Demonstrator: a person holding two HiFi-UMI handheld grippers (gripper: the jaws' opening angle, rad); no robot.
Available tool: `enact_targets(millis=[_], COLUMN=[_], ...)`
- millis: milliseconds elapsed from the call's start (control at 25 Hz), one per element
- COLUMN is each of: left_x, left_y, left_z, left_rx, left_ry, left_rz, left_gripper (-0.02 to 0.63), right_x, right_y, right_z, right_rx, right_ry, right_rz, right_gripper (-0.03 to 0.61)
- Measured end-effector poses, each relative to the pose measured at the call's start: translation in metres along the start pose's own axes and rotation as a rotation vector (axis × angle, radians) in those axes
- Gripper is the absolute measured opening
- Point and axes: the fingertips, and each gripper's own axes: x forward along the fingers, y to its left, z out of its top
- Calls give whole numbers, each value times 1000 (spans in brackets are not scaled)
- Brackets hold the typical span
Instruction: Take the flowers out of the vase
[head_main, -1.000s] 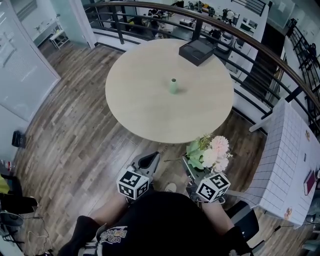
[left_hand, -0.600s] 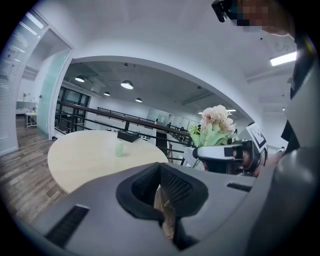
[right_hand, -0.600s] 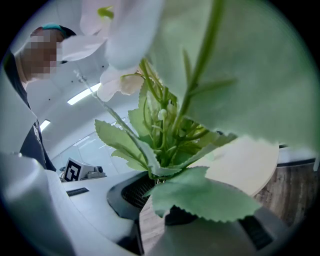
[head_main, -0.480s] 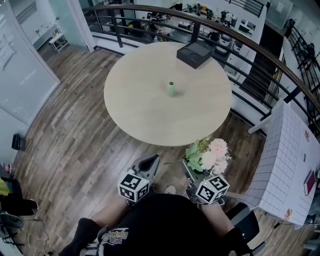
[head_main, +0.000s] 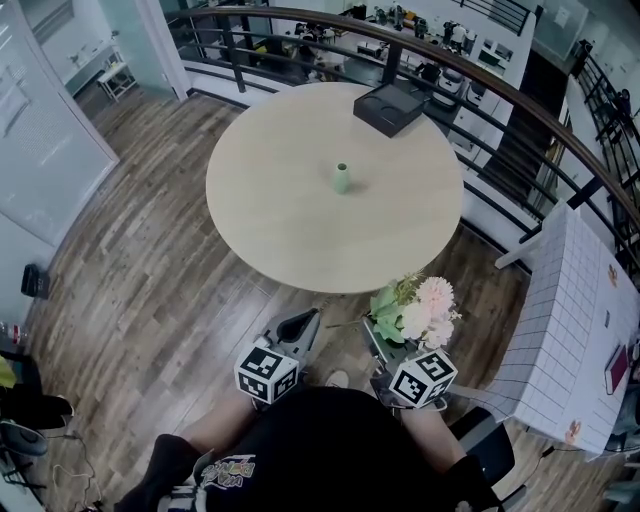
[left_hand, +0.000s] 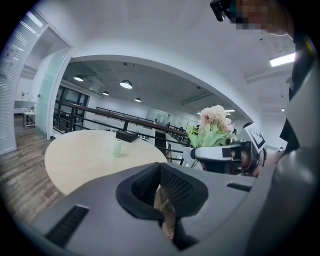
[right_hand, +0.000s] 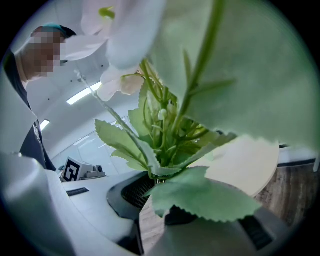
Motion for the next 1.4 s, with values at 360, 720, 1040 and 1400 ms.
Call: enact_targets(millis=[360, 720, 1040, 1400], left_x=[9, 12, 21, -8], left_y=[-3, -9, -11, -18], left_z=[2, 5, 10, 1], left_rx=[6, 19, 26, 22], left_ry=[6, 15, 15, 7], left_rz=[-8, -27, -42, -40], left_gripper=[6, 6, 6, 6], right_x=[0, -4, -3, -11], right_y=[-7, -9, -16, 12], right_z=[2, 4, 8, -5], right_rx=[3, 7, 6, -4], right_ry=[5, -2, 0, 0], right_rz=[-1, -11, -15, -3], right_gripper=[75, 74, 74, 74])
